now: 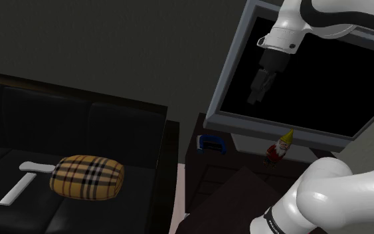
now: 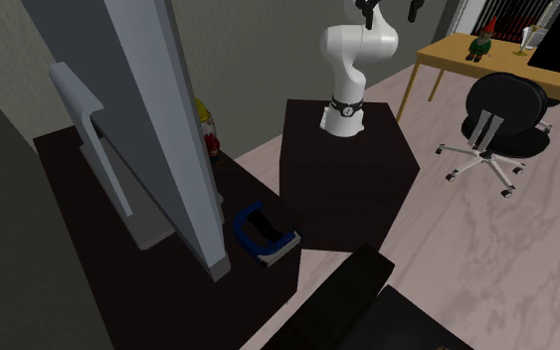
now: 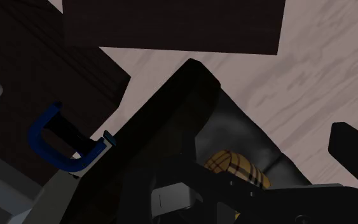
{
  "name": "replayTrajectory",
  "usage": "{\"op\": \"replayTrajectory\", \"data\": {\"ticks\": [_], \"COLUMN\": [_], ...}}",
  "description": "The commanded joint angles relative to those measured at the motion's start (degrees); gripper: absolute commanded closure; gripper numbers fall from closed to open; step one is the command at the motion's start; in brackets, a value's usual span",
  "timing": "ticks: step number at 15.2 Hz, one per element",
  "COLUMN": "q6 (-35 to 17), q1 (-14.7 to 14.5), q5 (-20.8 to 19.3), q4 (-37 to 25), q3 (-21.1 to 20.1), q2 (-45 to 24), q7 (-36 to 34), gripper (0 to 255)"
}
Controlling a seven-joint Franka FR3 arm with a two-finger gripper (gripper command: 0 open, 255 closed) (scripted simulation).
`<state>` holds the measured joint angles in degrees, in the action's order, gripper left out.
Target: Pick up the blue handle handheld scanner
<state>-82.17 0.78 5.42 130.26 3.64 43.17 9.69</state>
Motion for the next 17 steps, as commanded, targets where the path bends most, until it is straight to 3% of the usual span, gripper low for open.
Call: {"op": "replayTrajectory", "data": {"ticks": [1, 9, 17], "q6": [0.0, -14.2, -30.6], "q1": [0.0, 0.6, 1.3], "q5": [0.0, -5.6, -10.4], "q4": [0.0, 11.8, 18.7], "q3": [0.0, 4.9, 10.7], "q2": [0.0, -1.8, -10.3], "q7": [0.0, 10.2, 20.0], "gripper": [0, 0, 0]}}
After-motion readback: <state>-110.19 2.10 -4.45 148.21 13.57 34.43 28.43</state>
